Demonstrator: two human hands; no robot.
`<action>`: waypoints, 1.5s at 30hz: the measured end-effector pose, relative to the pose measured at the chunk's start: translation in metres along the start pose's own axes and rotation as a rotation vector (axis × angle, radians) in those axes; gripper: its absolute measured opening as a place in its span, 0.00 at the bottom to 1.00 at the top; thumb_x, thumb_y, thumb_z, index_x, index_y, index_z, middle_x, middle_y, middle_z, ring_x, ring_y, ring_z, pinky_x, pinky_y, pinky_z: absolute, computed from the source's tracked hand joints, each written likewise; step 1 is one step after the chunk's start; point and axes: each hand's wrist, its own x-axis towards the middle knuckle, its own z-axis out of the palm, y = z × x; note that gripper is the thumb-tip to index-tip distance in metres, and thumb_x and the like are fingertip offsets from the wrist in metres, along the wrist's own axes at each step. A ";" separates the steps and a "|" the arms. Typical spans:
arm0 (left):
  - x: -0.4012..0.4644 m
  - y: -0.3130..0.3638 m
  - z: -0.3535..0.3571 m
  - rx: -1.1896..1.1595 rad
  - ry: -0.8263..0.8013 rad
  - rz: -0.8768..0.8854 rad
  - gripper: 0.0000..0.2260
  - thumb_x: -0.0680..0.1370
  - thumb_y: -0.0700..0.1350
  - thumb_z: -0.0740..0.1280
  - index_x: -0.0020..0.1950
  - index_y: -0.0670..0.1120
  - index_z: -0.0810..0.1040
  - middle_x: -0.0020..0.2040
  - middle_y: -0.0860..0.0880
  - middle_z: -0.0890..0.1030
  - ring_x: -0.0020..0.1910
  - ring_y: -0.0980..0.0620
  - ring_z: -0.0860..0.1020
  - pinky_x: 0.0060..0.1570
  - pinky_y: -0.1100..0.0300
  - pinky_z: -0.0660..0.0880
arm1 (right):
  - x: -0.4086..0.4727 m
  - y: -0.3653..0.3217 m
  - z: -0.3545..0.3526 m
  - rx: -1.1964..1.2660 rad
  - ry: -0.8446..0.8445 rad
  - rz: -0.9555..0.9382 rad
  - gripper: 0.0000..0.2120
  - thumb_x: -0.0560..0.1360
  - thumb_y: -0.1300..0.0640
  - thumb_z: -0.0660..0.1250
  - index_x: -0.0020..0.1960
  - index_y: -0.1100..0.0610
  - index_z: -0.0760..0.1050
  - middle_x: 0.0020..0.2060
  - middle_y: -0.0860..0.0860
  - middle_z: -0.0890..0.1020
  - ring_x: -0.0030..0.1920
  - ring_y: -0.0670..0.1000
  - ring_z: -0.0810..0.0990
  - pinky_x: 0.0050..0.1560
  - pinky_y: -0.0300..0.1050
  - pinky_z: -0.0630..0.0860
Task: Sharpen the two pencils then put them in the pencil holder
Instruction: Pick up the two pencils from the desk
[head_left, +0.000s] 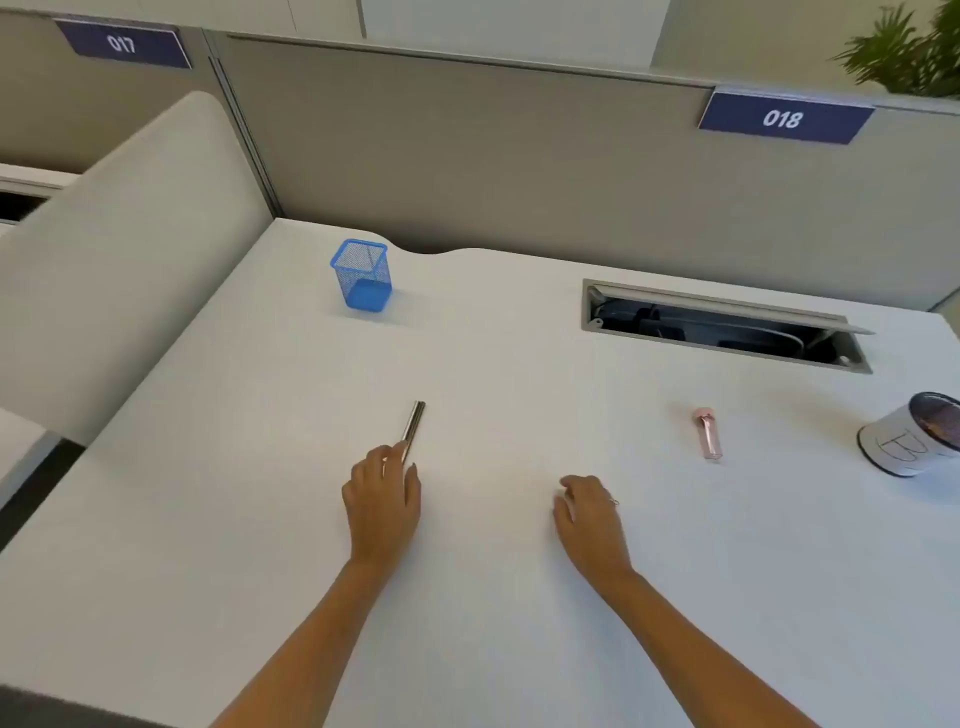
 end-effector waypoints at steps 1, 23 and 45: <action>0.009 -0.007 -0.001 -0.062 0.034 -0.046 0.14 0.79 0.45 0.62 0.62 0.42 0.78 0.52 0.43 0.80 0.46 0.39 0.79 0.42 0.47 0.75 | 0.008 -0.013 0.008 0.084 -0.043 0.017 0.10 0.77 0.61 0.62 0.57 0.61 0.77 0.53 0.55 0.79 0.50 0.53 0.78 0.55 0.46 0.73; 0.101 -0.064 -0.006 -0.368 -0.592 -0.168 0.06 0.75 0.47 0.71 0.44 0.47 0.77 0.33 0.50 0.79 0.31 0.51 0.79 0.40 0.54 0.79 | 0.086 -0.165 0.105 0.249 -0.147 0.358 0.07 0.72 0.57 0.68 0.40 0.61 0.78 0.37 0.53 0.83 0.38 0.51 0.79 0.36 0.42 0.74; 0.075 -0.029 -0.011 -0.145 -0.222 0.074 0.06 0.80 0.48 0.63 0.48 0.46 0.75 0.33 0.53 0.75 0.33 0.47 0.74 0.32 0.56 0.71 | 0.071 -0.103 0.059 0.461 -0.091 0.378 0.08 0.79 0.61 0.58 0.54 0.59 0.74 0.41 0.52 0.80 0.34 0.48 0.80 0.47 0.52 0.81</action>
